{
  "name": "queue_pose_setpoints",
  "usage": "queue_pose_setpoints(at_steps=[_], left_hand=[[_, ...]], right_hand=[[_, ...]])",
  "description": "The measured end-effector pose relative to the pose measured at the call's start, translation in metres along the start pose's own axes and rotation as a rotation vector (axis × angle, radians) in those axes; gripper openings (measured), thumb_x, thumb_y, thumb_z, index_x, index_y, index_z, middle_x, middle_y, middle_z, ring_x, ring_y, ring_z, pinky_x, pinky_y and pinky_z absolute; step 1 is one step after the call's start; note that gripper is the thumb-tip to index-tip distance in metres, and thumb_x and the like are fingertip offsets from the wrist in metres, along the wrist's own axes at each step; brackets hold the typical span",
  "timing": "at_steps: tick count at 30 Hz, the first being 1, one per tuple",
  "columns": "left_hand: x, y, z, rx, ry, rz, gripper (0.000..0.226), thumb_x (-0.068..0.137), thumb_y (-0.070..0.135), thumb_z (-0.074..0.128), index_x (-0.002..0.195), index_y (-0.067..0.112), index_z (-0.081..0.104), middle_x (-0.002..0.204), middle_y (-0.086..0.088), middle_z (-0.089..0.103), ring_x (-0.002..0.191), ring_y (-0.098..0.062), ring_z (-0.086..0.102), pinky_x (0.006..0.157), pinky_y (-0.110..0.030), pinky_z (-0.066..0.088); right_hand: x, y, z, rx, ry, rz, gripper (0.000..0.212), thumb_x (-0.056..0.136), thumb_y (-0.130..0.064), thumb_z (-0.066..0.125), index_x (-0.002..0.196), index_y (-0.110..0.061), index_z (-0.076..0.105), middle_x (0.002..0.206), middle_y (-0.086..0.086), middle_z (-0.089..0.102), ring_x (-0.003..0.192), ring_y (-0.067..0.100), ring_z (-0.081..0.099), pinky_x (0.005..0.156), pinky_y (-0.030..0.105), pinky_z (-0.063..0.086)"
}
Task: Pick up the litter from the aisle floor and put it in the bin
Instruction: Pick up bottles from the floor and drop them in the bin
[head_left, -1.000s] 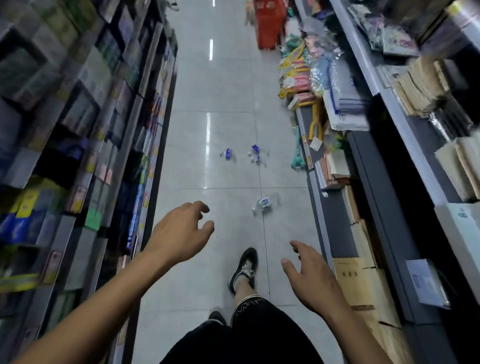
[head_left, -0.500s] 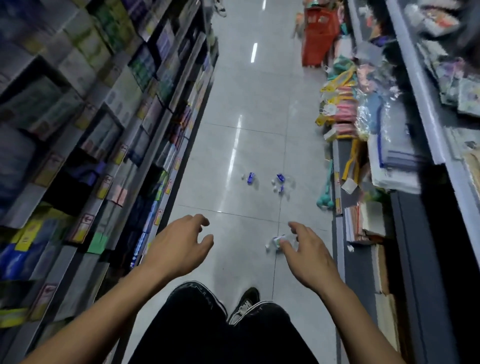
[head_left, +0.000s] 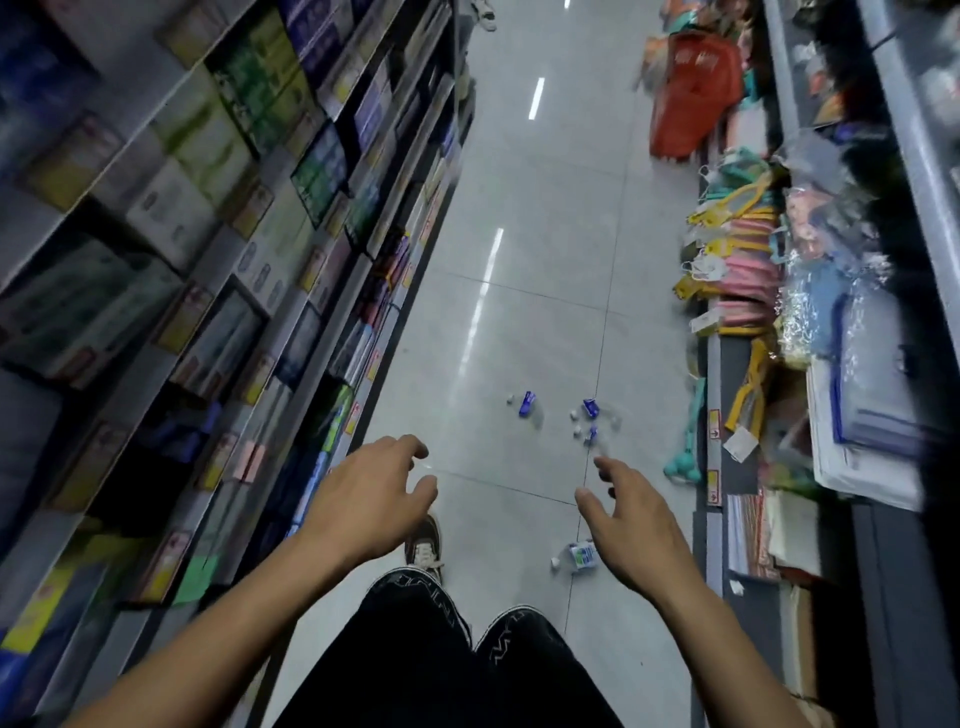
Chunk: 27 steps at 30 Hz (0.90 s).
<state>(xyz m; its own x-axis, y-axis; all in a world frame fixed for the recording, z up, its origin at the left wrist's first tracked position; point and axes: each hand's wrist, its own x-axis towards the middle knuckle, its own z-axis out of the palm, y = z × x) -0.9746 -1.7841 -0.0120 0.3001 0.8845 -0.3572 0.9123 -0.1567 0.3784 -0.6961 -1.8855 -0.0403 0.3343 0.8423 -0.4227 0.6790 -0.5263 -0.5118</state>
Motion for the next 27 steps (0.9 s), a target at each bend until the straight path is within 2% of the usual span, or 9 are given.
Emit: queue_pose_setpoints(at_steps=[4, 7, 11, 15, 21, 27], left_hand=[[0.064, 0.009, -0.021, 0.027, -0.051, 0.104, 0.044, 0.091, 0.050, 0.048, 0.131, 0.034, 0.054, 0.119, 0.013, 0.064, 0.106, -0.011, 0.059, 0.082, -0.033, 0.048], [0.109, 0.031, -0.028, 0.061, -0.114, 0.182, 0.044, 0.091, 0.051, 0.047, 0.131, 0.035, 0.054, 0.119, 0.013, 0.063, 0.109, -0.012, 0.058, 0.085, -0.035, 0.050], [0.156, 0.072, -0.023, 0.093, -0.189, 0.288, 0.044, 0.090, 0.051, 0.047, 0.130, 0.034, 0.054, 0.117, 0.012, 0.064, 0.105, -0.012, 0.059, 0.082, -0.035, 0.051], [0.202, 0.133, 0.000, 0.167, -0.267, 0.412, 0.043, 0.091, 0.050, 0.047, 0.129, 0.034, 0.054, 0.117, 0.013, 0.064, 0.104, -0.012, 0.059, 0.078, -0.032, 0.048], [0.255, 0.224, 0.046, 0.243, -0.352, 0.558, 0.039, 0.093, 0.047, 0.050, 0.128, 0.032, 0.056, 0.116, 0.010, 0.064, 0.103, -0.012, 0.059, 0.083, -0.033, 0.051], [0.308, 0.274, 0.118, 0.267, -0.407, 0.653, 0.032, 0.092, 0.043, 0.055, 0.122, 0.030, 0.060, 0.109, 0.010, 0.065, 0.098, -0.015, 0.061, 0.078, -0.033, 0.051]], right_hand=[[0.021, -0.004, -0.001, 0.030, 0.034, 0.110, 0.057, 0.098, -0.051, 0.047, 0.149, -0.026, 0.039, 0.146, -0.007, 0.049, 0.131, 0.015, 0.048, 0.105, 0.041, 0.044], [0.029, 0.001, -0.006, 0.090, 0.080, 0.209, 0.056, 0.098, -0.049, 0.049, 0.149, -0.026, 0.040, 0.146, -0.007, 0.049, 0.130, 0.015, 0.049, 0.106, 0.041, 0.044], [0.034, 0.017, -0.011, 0.162, 0.140, 0.329, 0.053, 0.097, -0.047, 0.050, 0.145, -0.028, 0.043, 0.141, -0.006, 0.052, 0.126, 0.015, 0.050, 0.102, 0.037, 0.044], [0.046, 0.053, -0.017, 0.255, 0.197, 0.461, 0.050, 0.097, -0.049, 0.050, 0.143, -0.031, 0.044, 0.139, -0.008, 0.052, 0.123, 0.015, 0.051, 0.100, 0.039, 0.046], [0.065, 0.115, -0.024, 0.396, 0.277, 0.605, 0.047, 0.097, -0.048, 0.051, 0.141, -0.031, 0.045, 0.139, -0.008, 0.052, 0.122, 0.014, 0.051, 0.100, 0.034, 0.046], [0.084, 0.165, 0.010, 0.452, 0.279, 0.755, 0.048, 0.097, -0.046, 0.052, 0.142, -0.031, 0.045, 0.136, -0.009, 0.054, 0.124, 0.014, 0.051, 0.100, 0.031, 0.044]])
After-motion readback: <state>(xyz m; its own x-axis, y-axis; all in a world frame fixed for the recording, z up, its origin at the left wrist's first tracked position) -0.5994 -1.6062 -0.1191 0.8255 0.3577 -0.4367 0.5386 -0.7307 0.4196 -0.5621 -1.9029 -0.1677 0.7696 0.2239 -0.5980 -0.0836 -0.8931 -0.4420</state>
